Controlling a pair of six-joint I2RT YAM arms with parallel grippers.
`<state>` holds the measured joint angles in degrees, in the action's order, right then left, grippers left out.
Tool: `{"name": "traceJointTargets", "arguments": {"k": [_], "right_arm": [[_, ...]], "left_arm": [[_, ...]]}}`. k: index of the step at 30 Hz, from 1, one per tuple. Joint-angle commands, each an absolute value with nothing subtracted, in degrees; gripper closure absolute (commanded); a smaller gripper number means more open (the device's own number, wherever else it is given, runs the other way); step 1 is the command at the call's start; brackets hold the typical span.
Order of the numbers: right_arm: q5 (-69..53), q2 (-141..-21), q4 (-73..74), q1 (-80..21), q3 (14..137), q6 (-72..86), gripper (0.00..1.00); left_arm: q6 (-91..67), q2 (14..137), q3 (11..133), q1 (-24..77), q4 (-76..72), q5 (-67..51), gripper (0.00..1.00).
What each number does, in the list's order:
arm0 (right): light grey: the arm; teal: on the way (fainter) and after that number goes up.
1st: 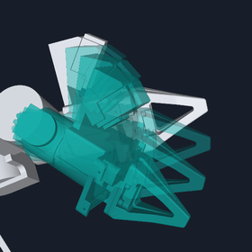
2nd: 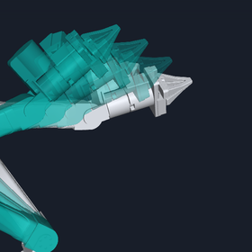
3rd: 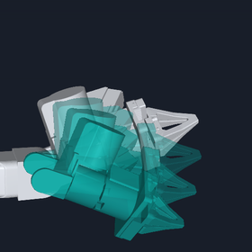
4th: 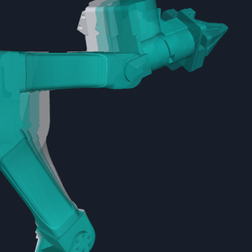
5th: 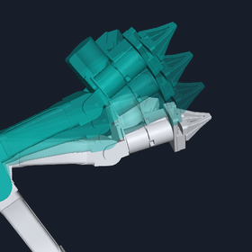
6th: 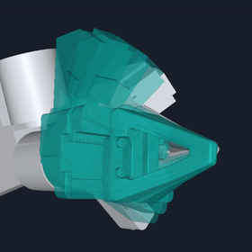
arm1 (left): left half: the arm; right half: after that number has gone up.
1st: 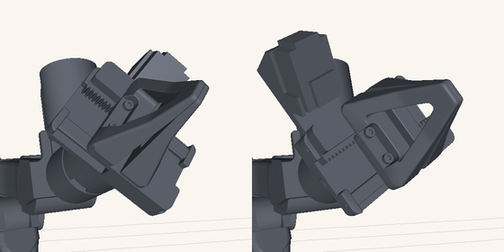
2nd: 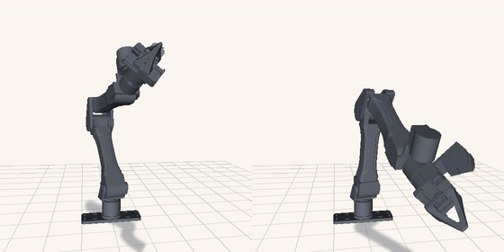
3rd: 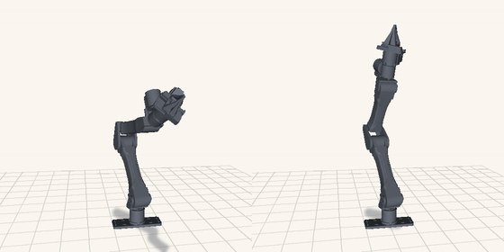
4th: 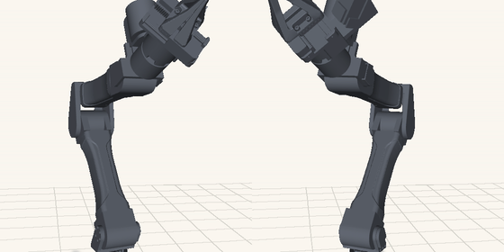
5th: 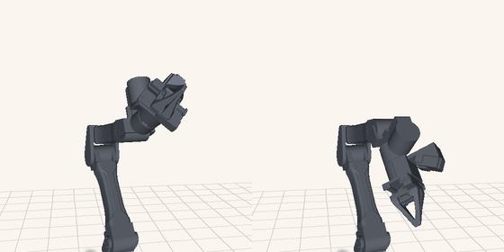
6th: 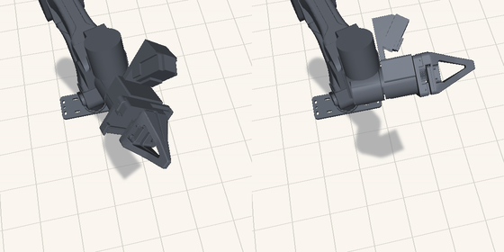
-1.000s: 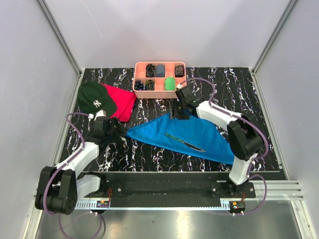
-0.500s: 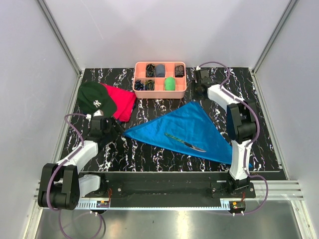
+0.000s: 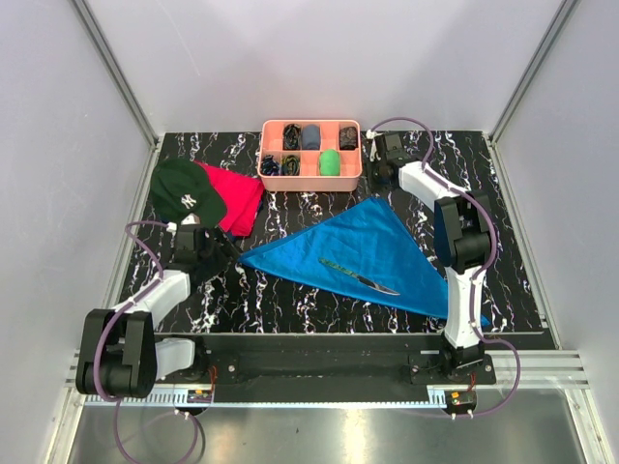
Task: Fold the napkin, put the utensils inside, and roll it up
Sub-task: Fold the napkin
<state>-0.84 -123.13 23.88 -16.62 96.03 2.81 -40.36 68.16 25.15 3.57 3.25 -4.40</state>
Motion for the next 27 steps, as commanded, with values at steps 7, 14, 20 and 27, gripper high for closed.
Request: {"name": "traceJointTargets", "arguments": {"k": [7,14,20,27], "right_arm": [[-3.96,-124.72,24.26,-16.79,96.24,-1.84,0.57],[-3.69,-125.42,24.52,-16.79,96.50,-3.25,0.57],[-3.43,-125.77,25.75,-16.79,96.76,-2.90,0.61],[-2.20,-126.91,27.07,-16.79,98.26,-2.55,0.71]], "left_arm": [[-39.55,68.91,27.51,2.81,0.53,-6.33,0.21],[-39.46,68.99,27.60,2.73,0.62,-6.50,0.21],[-39.46,68.82,27.77,2.64,0.70,-6.50,0.21],[-39.37,68.47,27.77,2.55,0.79,-6.77,0.21]]}}
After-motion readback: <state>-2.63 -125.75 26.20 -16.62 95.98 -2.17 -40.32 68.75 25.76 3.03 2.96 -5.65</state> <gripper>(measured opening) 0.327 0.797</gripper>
